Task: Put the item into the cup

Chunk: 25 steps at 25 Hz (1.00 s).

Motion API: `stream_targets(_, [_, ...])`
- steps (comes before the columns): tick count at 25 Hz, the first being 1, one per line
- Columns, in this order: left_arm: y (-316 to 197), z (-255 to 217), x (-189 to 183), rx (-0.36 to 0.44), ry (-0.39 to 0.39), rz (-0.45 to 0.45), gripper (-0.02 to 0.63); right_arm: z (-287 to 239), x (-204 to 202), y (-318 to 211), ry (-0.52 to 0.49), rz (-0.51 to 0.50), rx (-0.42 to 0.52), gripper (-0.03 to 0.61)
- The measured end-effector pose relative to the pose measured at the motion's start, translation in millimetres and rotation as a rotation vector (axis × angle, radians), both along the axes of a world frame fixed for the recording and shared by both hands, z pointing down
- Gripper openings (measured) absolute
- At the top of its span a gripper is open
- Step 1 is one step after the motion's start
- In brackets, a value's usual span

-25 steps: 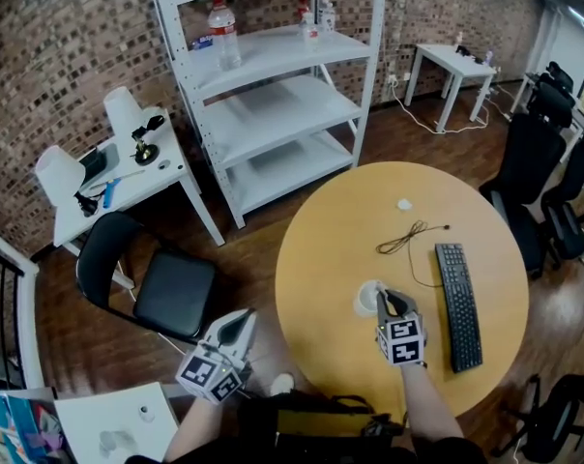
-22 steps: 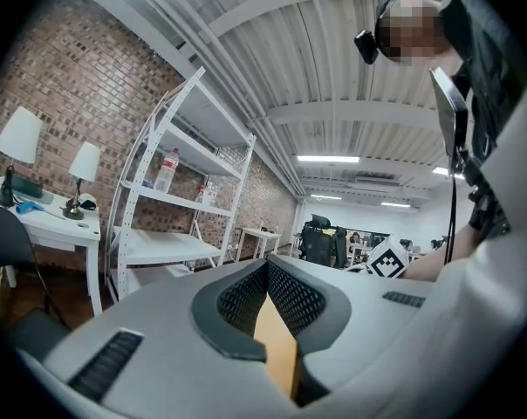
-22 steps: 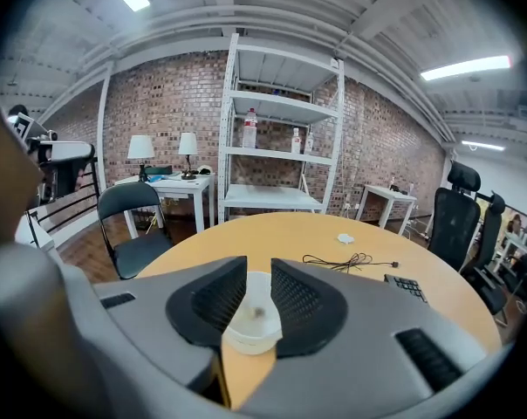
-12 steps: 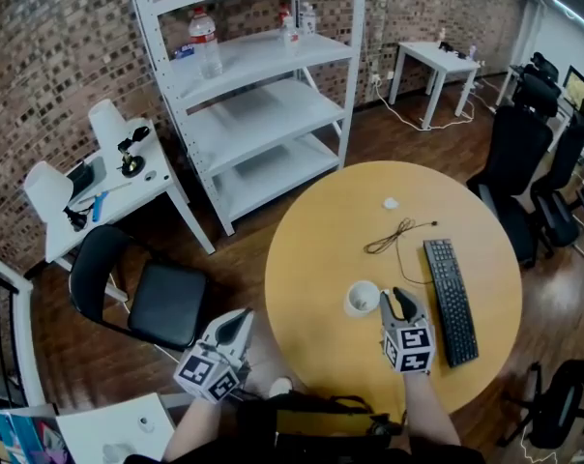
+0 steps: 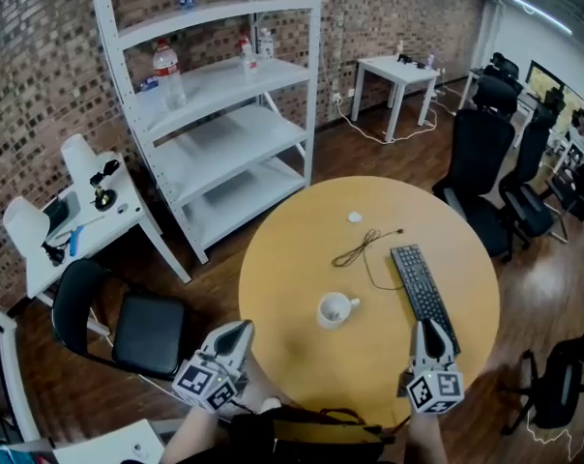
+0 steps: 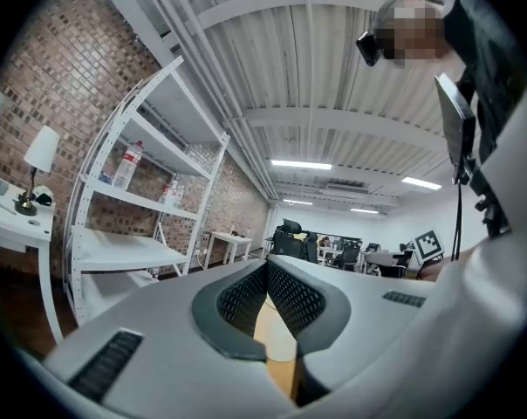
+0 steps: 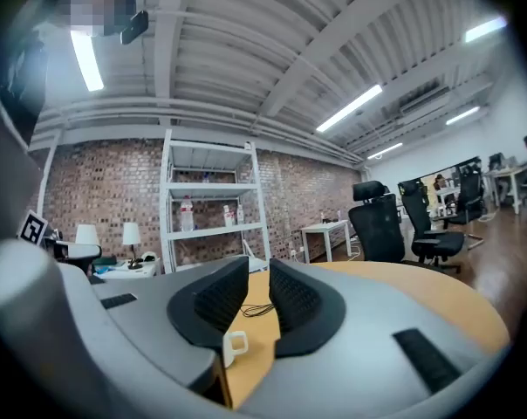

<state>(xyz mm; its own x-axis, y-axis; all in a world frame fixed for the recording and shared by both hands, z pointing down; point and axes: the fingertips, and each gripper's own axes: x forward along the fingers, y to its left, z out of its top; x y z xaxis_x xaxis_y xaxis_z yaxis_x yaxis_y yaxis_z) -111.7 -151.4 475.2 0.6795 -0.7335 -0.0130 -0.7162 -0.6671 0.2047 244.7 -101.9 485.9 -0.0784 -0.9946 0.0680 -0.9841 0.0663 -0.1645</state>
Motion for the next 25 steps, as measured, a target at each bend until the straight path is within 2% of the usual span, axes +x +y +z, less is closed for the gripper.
stream_targets(4, [-4, 4, 23, -0.006, -0.01, 0.045, 0.005, -1, 18, 30, -0.057, 0.093, 0.054, 0.058])
stream_targets(9, [-1, 15, 42, -0.032, -0.019, 0.092, 0.005, 14, 15, 33, -0.058, 0.119, 0.025, 0.023])
stream_targets(21, [-3, 23, 20, -0.057, -0.021, -0.005, 0.005, 15, -27, 7, 0.011, 0.006, 0.002, 0.009])
stream_targets(25, [0, 24, 8, -0.059, -0.003, -0.03, 0.005, 16, -26, 6, 0.005, 0.008, -0.009, 0.009])
